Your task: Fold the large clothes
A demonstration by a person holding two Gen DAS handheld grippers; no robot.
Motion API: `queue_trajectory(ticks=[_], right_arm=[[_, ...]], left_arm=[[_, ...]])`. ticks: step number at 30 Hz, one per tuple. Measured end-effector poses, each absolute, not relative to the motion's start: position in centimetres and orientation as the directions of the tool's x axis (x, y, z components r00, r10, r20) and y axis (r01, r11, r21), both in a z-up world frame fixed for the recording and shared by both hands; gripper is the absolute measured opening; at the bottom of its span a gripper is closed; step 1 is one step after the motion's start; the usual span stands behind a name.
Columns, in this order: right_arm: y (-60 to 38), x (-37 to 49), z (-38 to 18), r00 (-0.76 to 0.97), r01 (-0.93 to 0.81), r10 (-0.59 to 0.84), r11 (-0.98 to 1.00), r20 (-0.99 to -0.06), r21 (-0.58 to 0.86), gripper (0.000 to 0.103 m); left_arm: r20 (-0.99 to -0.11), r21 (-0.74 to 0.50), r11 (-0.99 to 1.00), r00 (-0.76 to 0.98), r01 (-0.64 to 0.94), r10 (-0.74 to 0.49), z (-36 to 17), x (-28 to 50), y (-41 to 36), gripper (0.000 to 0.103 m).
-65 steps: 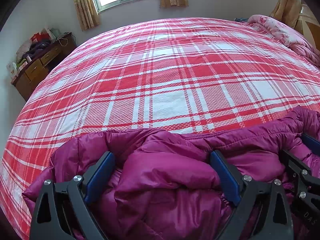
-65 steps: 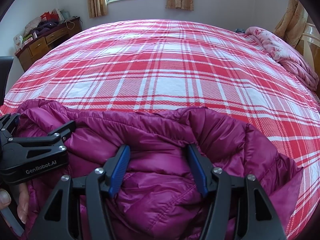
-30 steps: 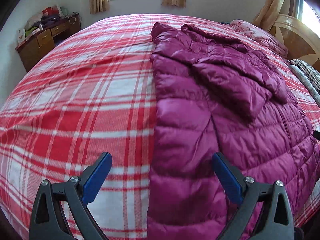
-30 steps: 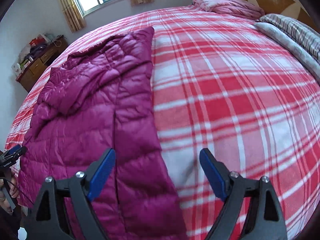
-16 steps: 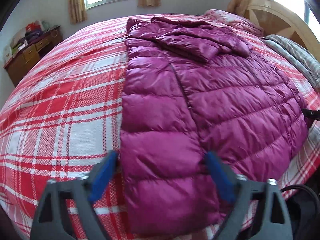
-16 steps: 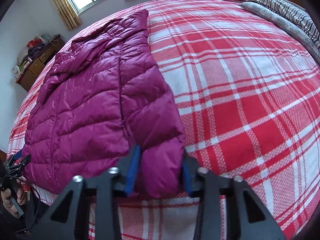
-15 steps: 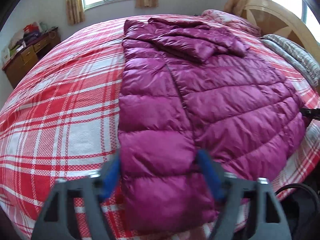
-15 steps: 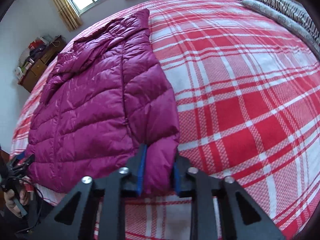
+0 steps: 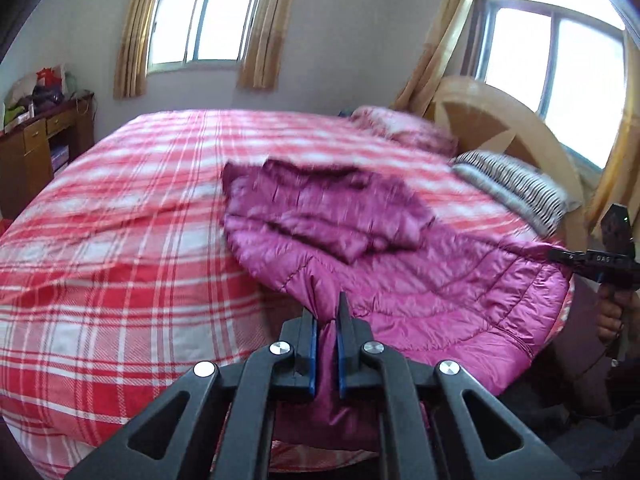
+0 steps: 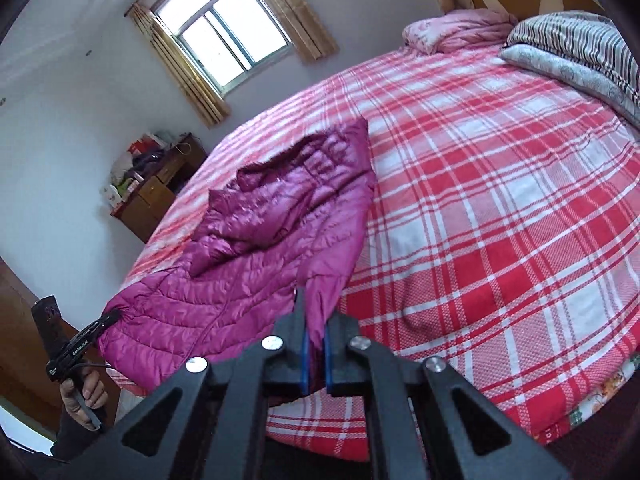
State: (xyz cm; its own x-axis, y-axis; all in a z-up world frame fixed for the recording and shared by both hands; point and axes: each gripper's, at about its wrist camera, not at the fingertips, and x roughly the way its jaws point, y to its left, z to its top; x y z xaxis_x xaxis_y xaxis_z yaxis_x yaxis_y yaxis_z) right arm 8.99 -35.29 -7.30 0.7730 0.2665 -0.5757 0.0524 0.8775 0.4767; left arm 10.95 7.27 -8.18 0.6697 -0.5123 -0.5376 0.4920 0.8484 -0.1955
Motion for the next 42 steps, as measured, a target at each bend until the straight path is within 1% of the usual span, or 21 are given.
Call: queue_trajectory(ticks=[2, 4, 7, 12, 14, 18, 21, 25, 32, 38, 41, 42], right_arm=[[-35.4, 7.7, -5.2, 0.802, 0.028, 0.272, 0.872, -0.532, 0.488, 0.007], [-35.4, 6.6, -3.6, 0.824, 0.007, 0.277, 0.868, -0.494, 0.497, 0.007], [-35.3, 4.9, -1.4, 0.856, -0.017, 0.265, 0.873, -0.444, 0.488, 0.007], [-35.4, 3.9, 0.4, 0.885, -0.042, 0.266, 0.863, -0.382, 0.504, 0.007], [-35.5, 5.0, 0.4, 0.891, -0.038, 0.254, 0.868, -0.377, 0.496, 0.007], [-36.5, 9.2, -0.4, 0.889, -0.021, 0.247, 0.863, -0.386, 0.505, 0.007], [-37.0, 13.5, -0.9, 0.888, 0.002, 0.231, 0.861, -0.397, 0.508, 0.007], [-37.9, 20.7, -1.8, 0.877, 0.038, 0.217, 0.857, -0.428, 0.514, 0.007], [-39.9, 30.1, -4.7, 0.846, 0.123, 0.178, 0.853, -0.503, 0.508, 0.007], [-42.3, 36.4, -8.6, 0.802, 0.224, 0.130, 0.839, -0.583, 0.495, 0.007], [-42.8, 38.5, -10.4, 0.777, 0.256, 0.119, 0.837, -0.618, 0.483, 0.007], [-42.8, 39.0, -10.8, 0.770, 0.262, 0.115, 0.839, -0.627, 0.476, 0.007]], left_arm=[[-0.496, -0.195, 0.835, 0.682, 0.515, -0.537, -6.5, 9.7, 7.8, 0.006], [-0.449, -0.230, 0.803, 0.671, 0.550, -0.589, -4.9, 8.4, 8.5, 0.006], [-0.394, -0.219, 0.787, 0.686, 0.577, -0.612, -2.9, 6.8, 8.7, 0.006], [-0.379, -0.257, 0.771, 0.673, 0.582, -0.635, -2.0, 6.3, 9.7, 0.006], [-0.386, -0.259, 0.773, 0.672, 0.579, -0.633, -2.1, 7.2, 9.6, 0.006], [-0.415, -0.275, 0.780, 0.662, 0.562, -0.624, -2.7, 10.4, 9.1, 0.006], [-0.442, -0.319, 0.777, 0.640, 0.542, -0.628, -3.4, 14.7, 8.2, 0.006], [-0.477, -0.332, 0.797, 0.639, 0.505, -0.604, -4.5, 20.7, 6.7, 0.006], [-0.557, -0.302, 0.846, 0.639, 0.439, -0.530, -7.1, 28.9, 4.1, 0.007], [-0.643, -0.246, 0.892, 0.624, 0.379, -0.443, -9.7, 34.4, 2.8, 0.011], [-0.665, -0.312, 0.887, 0.588, 0.341, -0.461, -10.5, 36.3, 3.5, 0.015], [-0.654, -0.351, 0.875, 0.581, 0.333, -0.484, -10.5, 36.5, 4.1, 0.015]])
